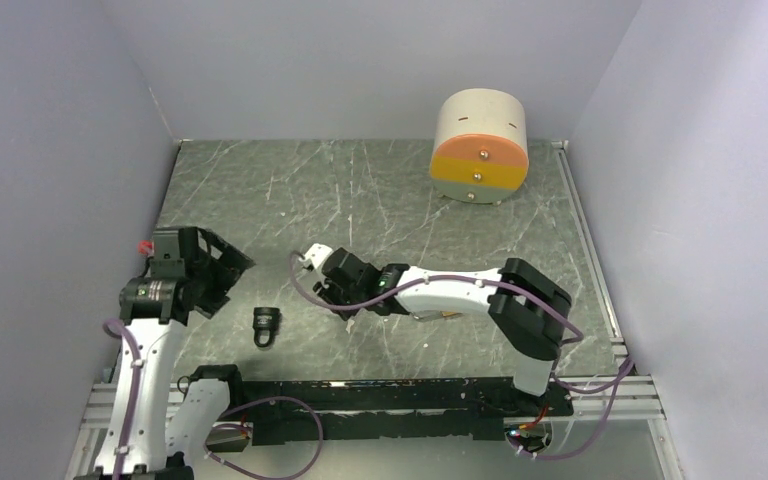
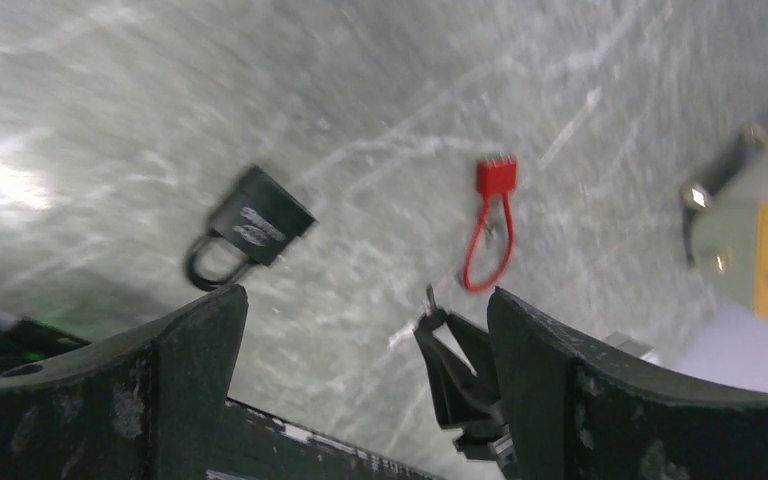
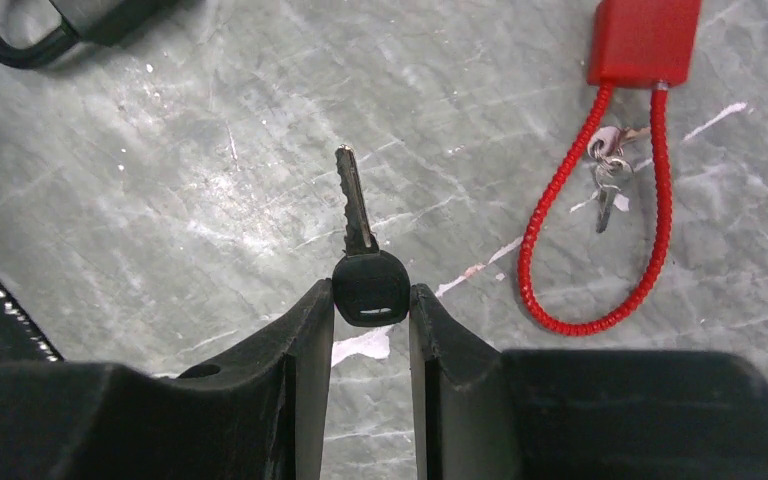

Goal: Unlock with the key

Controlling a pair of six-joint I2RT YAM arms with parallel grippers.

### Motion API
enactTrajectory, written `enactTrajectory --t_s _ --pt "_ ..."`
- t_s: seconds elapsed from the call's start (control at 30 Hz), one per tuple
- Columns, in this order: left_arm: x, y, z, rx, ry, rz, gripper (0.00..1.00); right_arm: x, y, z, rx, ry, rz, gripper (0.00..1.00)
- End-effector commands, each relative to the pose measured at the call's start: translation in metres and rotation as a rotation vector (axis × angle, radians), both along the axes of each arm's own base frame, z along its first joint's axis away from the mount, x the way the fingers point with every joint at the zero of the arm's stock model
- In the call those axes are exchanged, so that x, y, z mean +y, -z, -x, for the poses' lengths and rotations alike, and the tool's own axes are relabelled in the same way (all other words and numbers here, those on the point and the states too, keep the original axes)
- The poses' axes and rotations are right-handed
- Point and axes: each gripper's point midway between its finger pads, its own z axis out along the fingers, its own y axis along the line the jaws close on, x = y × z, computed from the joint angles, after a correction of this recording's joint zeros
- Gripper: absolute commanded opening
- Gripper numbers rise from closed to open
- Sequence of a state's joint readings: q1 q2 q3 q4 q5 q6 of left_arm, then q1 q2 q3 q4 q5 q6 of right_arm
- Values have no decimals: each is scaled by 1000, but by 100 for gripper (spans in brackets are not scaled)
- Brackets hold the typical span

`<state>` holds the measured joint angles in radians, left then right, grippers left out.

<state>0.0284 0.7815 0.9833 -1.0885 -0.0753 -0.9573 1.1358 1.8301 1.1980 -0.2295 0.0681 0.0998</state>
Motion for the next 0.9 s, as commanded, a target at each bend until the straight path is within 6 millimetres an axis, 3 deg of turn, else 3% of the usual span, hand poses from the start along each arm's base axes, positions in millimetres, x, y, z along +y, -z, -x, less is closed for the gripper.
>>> enactTrajectory --t_s 0.0,0.1,0.2,0.33,0.43,0.7,0.87 --pt "-72 1 -27 -117 377 266 93 15 -38 -9 31 79 -237 24" --pt "-109 12 -31 -126 585 444 91 20 -49 -2 75 35 -305 24" --pt "-123 26 -32 -107 659 510 88 24 -55 -3 97 29 -324 24" --pt "-134 38 -36 -118 696 530 84 28 -69 -6 141 35 -405 24" --pt "-143 43 -37 -139 732 541 75 28 -74 -7 170 25 -434 23" --pt "-147 77 -30 -75 742 494 68 30 -85 -8 206 3 -476 23" --pt "-155 72 -36 -130 753 549 54 29 -87 -7 229 -9 -486 23"
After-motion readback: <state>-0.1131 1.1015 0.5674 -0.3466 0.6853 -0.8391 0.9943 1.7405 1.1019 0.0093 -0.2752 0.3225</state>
